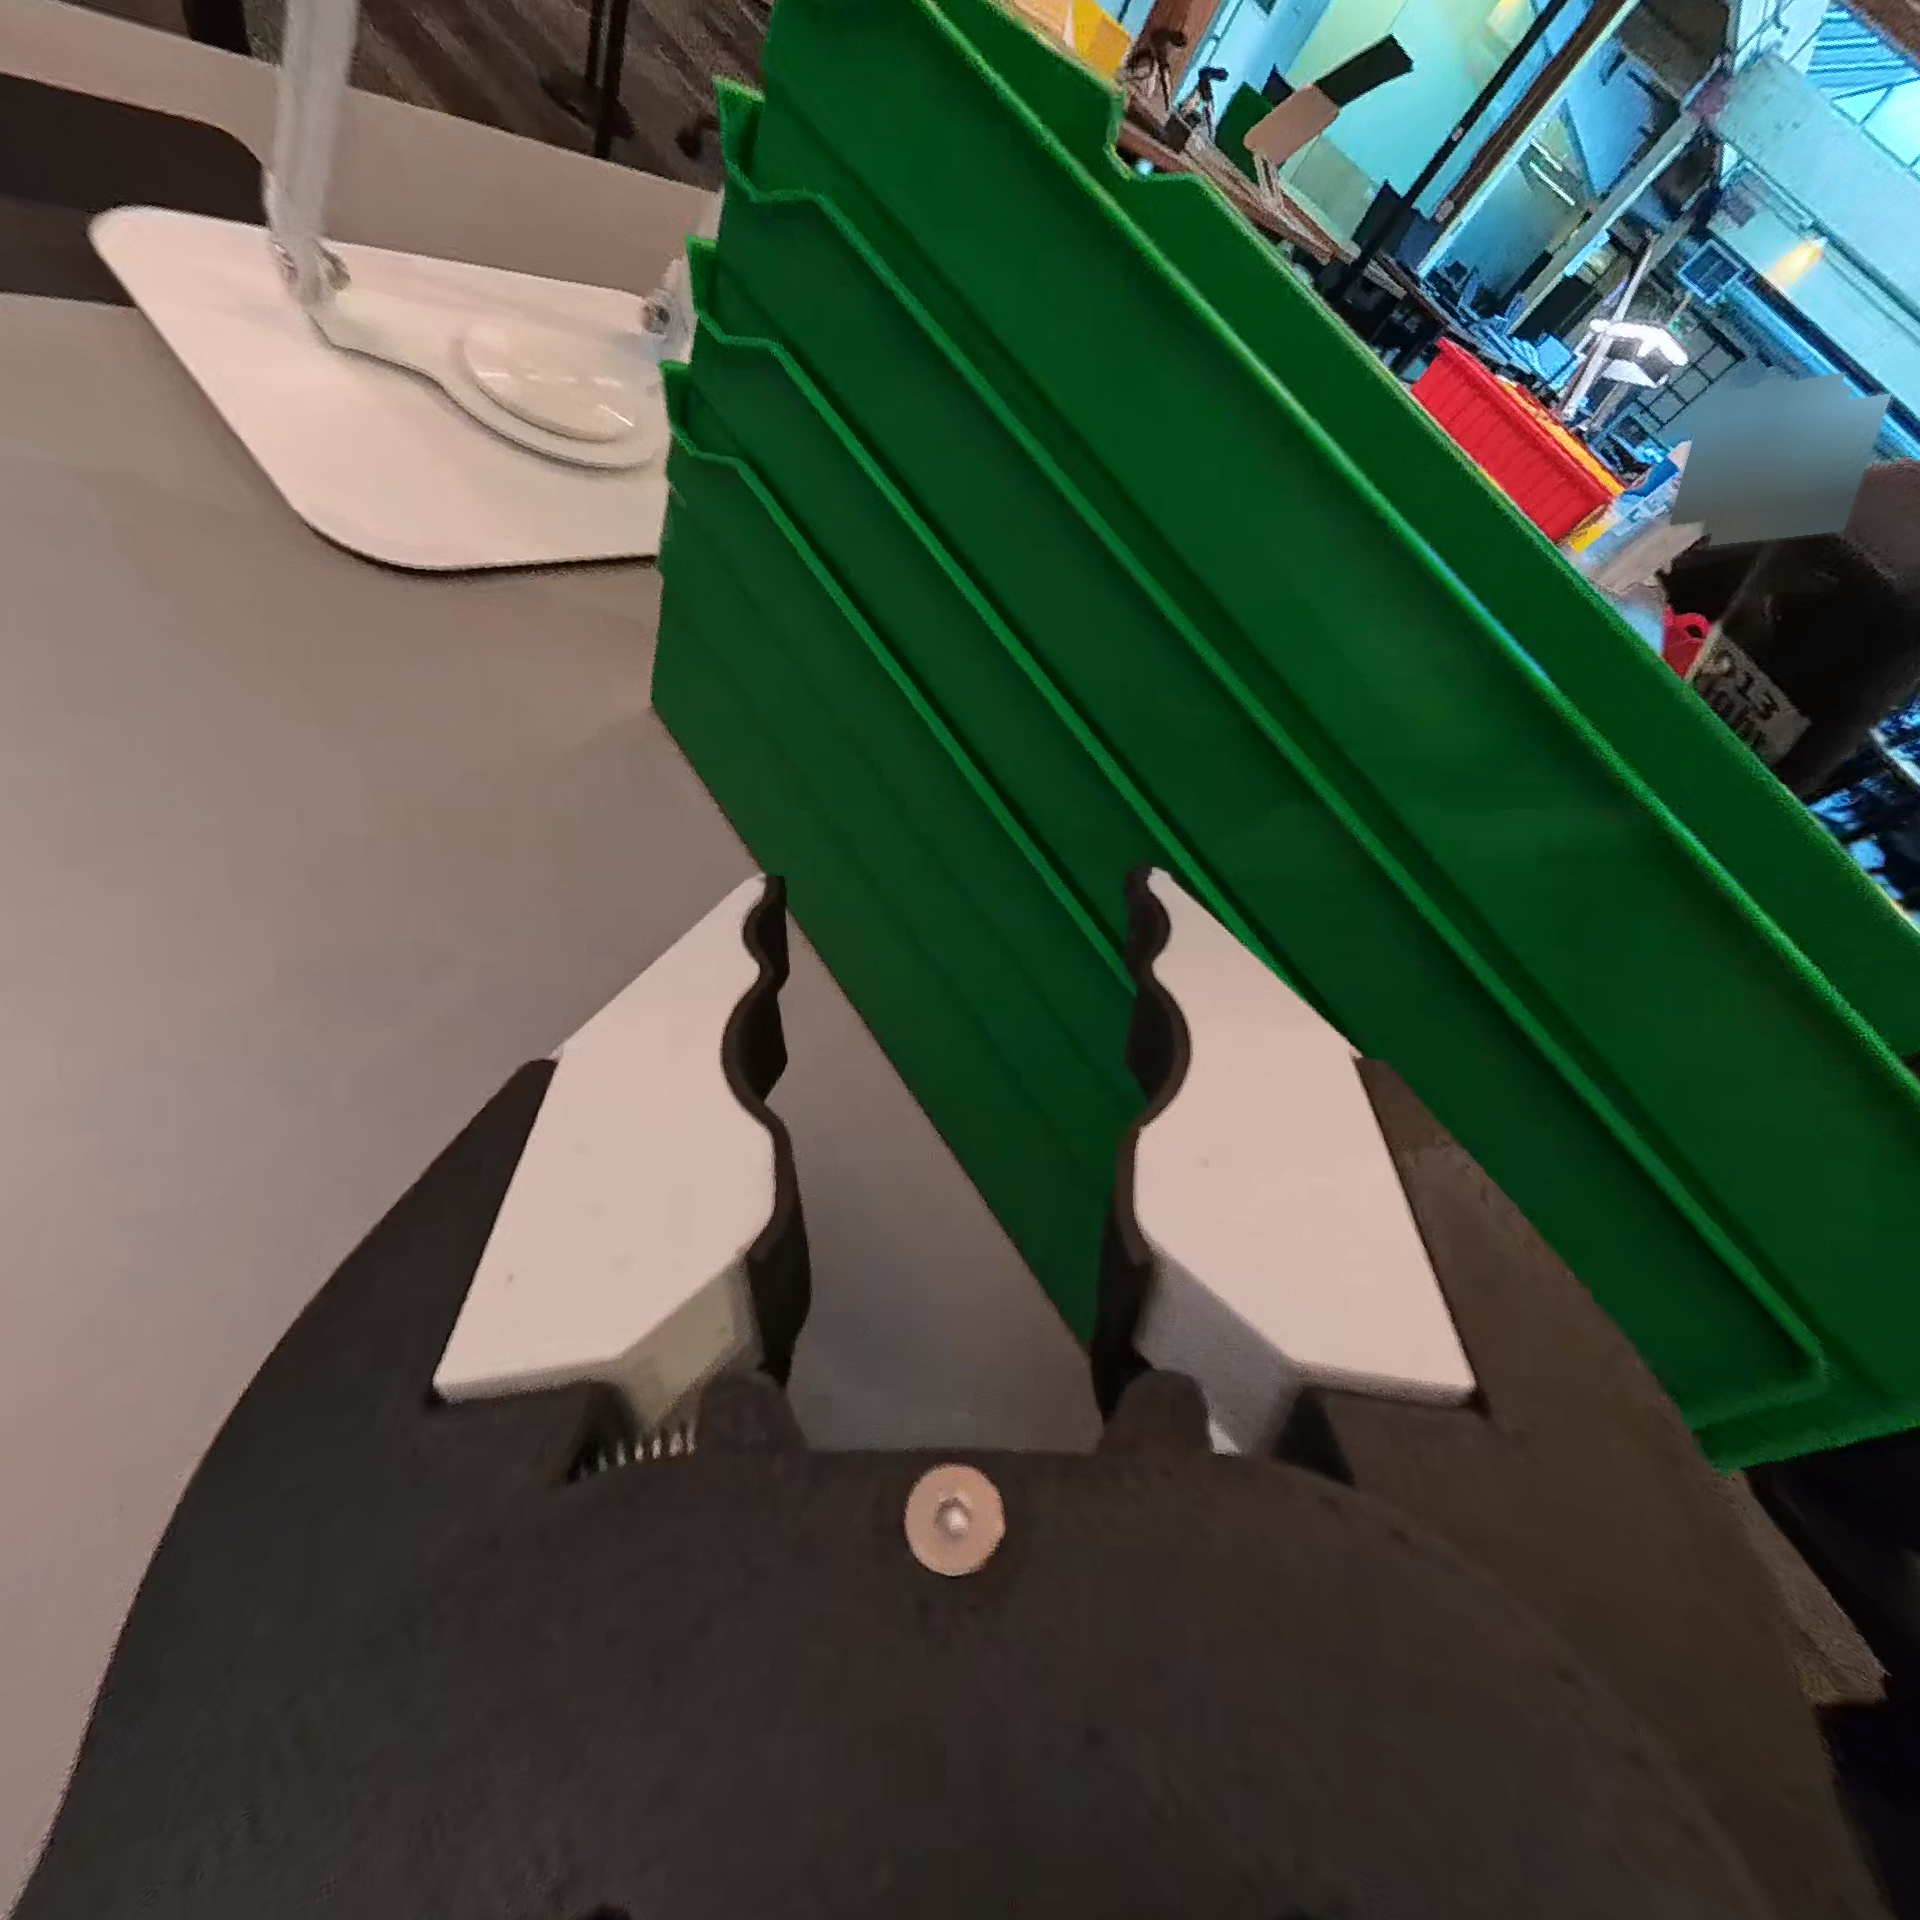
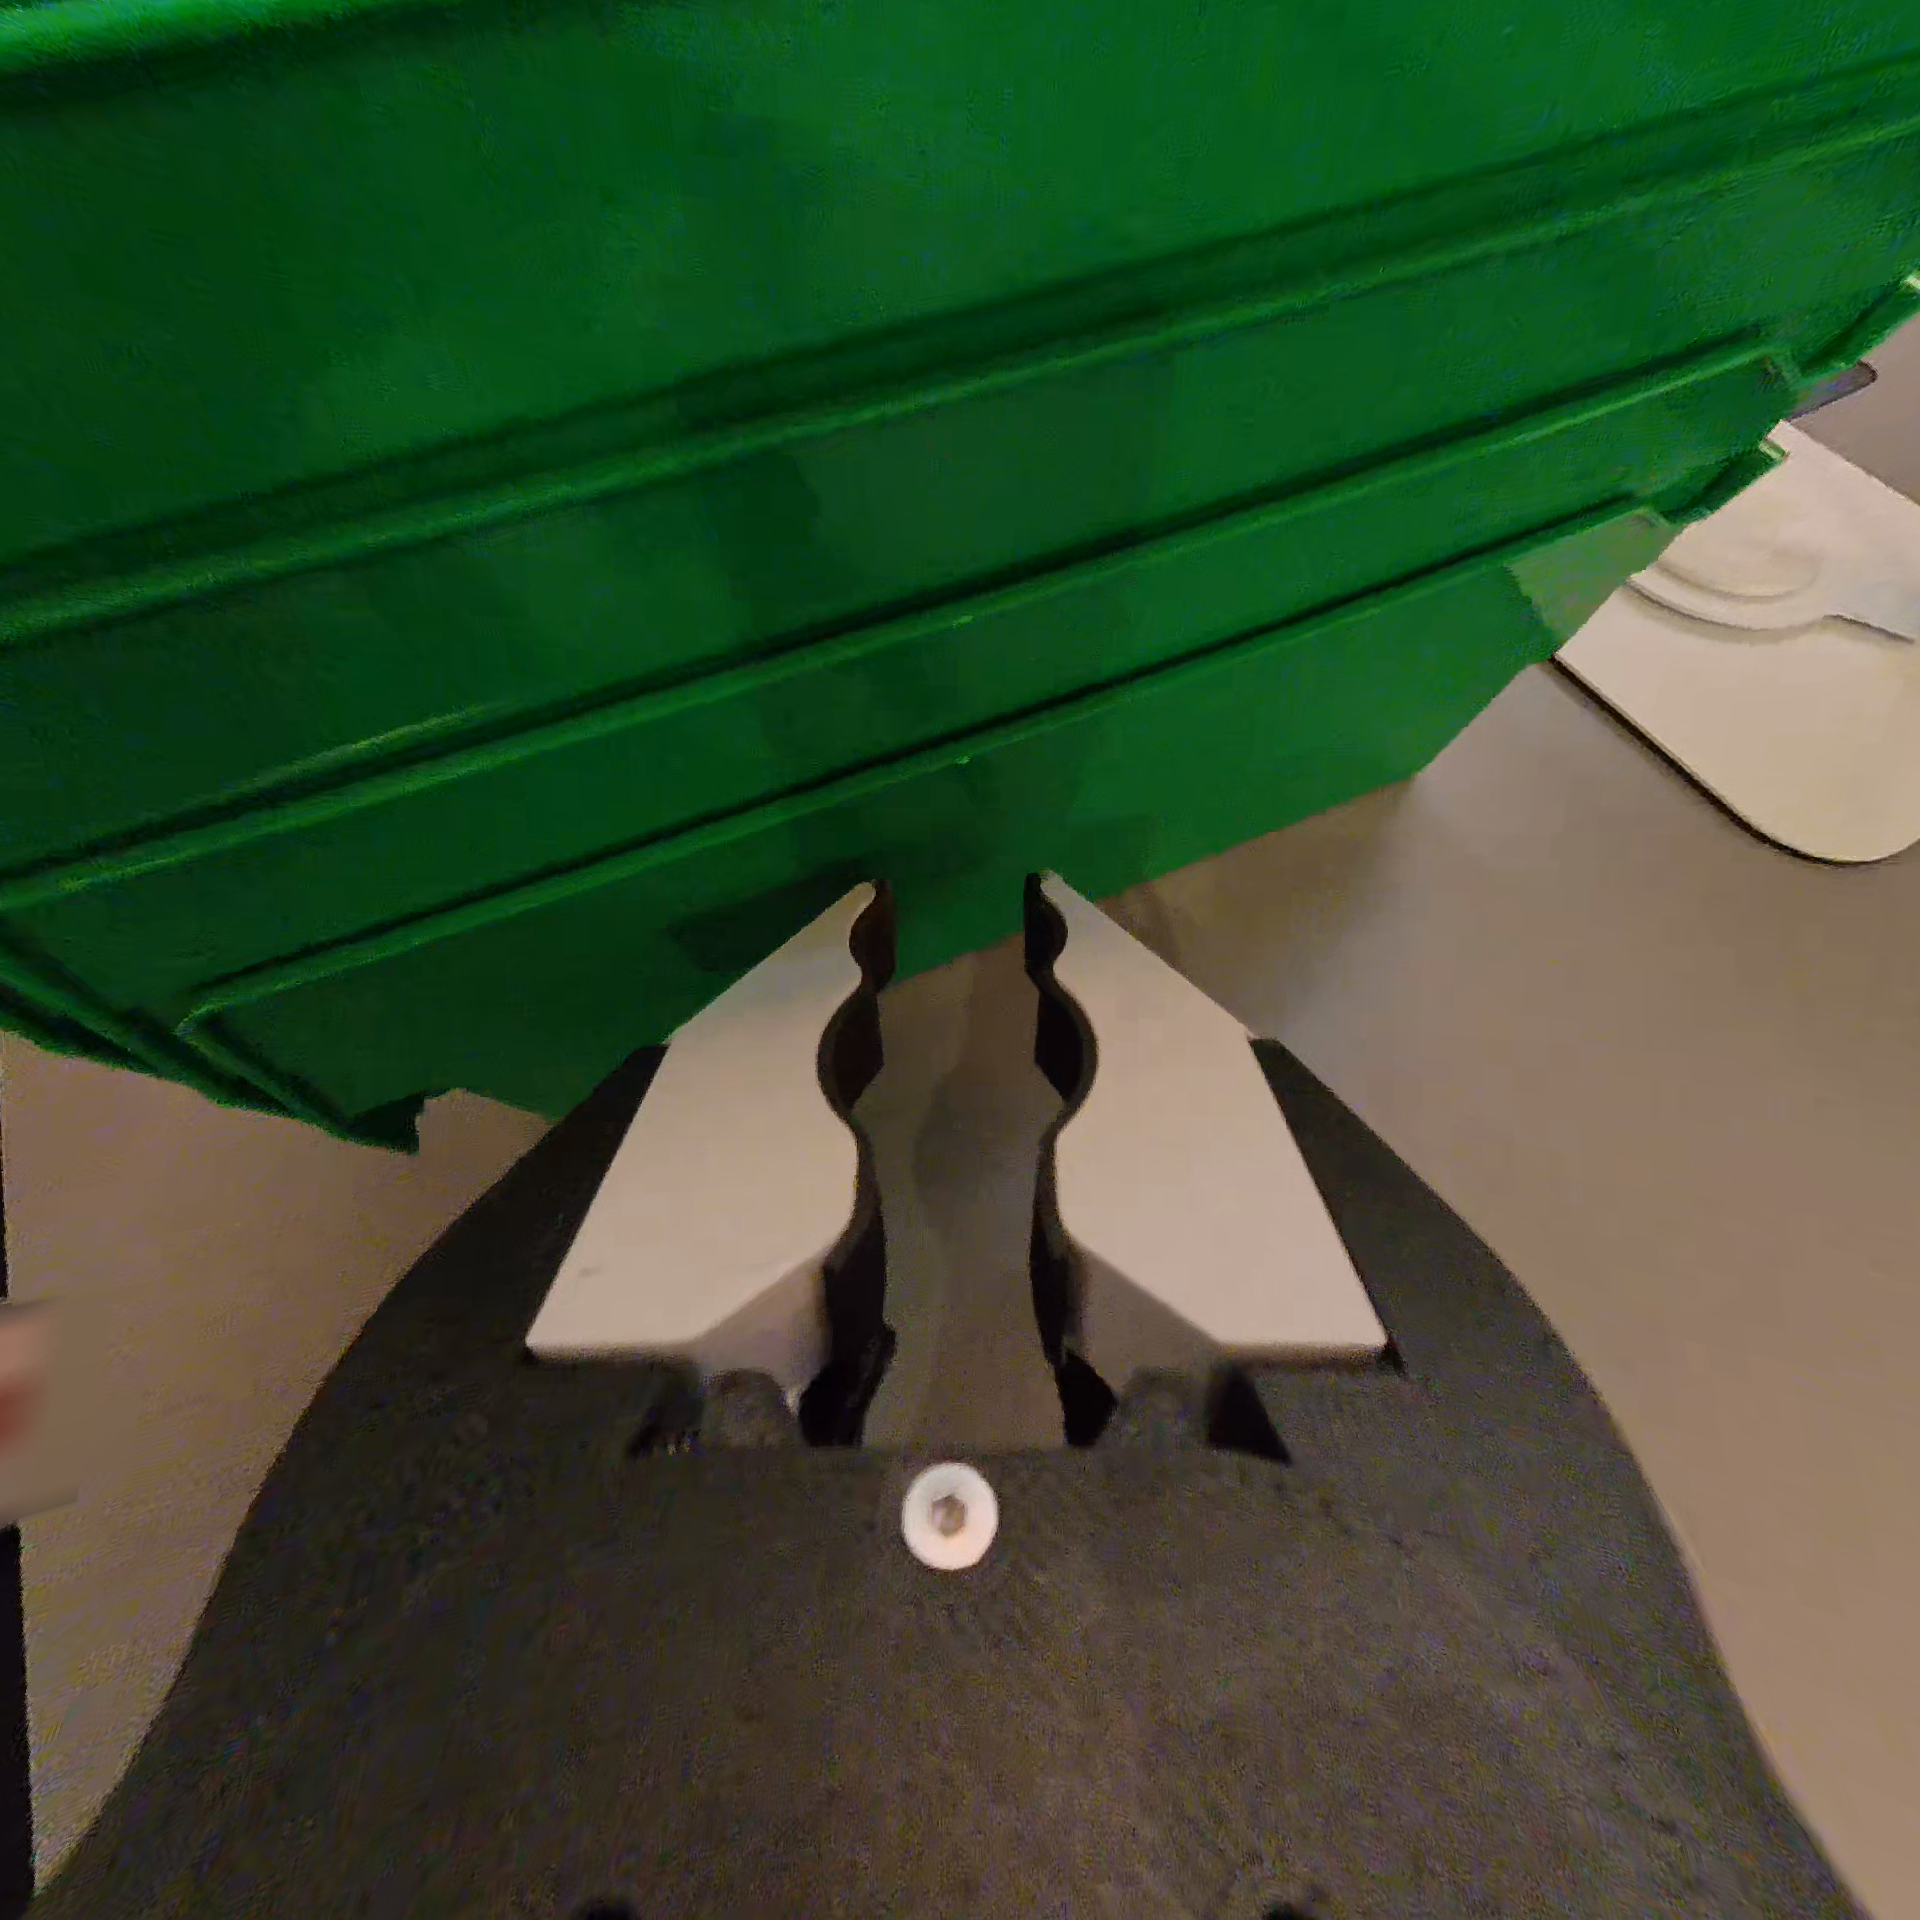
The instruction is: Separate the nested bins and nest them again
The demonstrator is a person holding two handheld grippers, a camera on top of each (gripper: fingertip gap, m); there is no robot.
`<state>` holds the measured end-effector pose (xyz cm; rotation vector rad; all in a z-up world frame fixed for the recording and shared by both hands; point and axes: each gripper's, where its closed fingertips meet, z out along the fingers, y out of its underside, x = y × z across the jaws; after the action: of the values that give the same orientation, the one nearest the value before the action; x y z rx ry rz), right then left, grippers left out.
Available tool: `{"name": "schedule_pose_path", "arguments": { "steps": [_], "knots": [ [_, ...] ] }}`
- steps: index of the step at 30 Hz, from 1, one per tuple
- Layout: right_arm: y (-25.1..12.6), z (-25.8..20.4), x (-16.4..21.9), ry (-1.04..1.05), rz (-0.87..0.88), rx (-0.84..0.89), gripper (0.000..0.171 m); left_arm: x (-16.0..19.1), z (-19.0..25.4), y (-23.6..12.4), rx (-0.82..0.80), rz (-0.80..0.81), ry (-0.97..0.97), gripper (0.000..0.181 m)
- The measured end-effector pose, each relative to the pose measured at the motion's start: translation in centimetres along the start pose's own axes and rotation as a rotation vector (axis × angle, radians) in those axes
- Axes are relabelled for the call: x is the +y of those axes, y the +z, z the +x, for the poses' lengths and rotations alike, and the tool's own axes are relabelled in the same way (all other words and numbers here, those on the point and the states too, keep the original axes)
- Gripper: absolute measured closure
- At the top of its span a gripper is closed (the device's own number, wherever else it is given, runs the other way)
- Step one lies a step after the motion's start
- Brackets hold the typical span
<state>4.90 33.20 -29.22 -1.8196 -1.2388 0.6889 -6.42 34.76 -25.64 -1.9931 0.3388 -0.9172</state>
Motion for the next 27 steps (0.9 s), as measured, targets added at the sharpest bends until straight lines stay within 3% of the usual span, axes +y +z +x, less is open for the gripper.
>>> {"name": "schedule_pose_path", "arguments": {
  "steps": [8, 19, 22, 25, 27],
  "knots": [
    [3.1, -2.5, -2.0, -0.084, 0.026, -0.113, 0.154, -0.3, -1.6, -3.0, -0.083, 0.056, -0.021, 0.142],
    [4.3, -3.6, -2.8, -0.207, 0.016, -0.228, 0.154, 2.5, -1.0, -5.8, -0.073, 0.073, -0.083, 0.150],
    [4.5, -3.6, -2.8, -0.213, 0.005, -0.245, 0.149, 2.8, -1.5, -6.2, -0.099, 0.069, -0.077, 0.137],
    [4.4, -3.8, -2.4, -0.218, -0.023, -0.272, 0.142, 2.9, -2.4, -7.1, -0.097, 0.094, -0.126, 0.098],
    [4.0, -3.6, -2.3, -0.226, -0.035, -0.270, 0.138, 3.1, -2.1, -8.0, -0.083, 0.127, -0.142, 0.085]
  ]
}}
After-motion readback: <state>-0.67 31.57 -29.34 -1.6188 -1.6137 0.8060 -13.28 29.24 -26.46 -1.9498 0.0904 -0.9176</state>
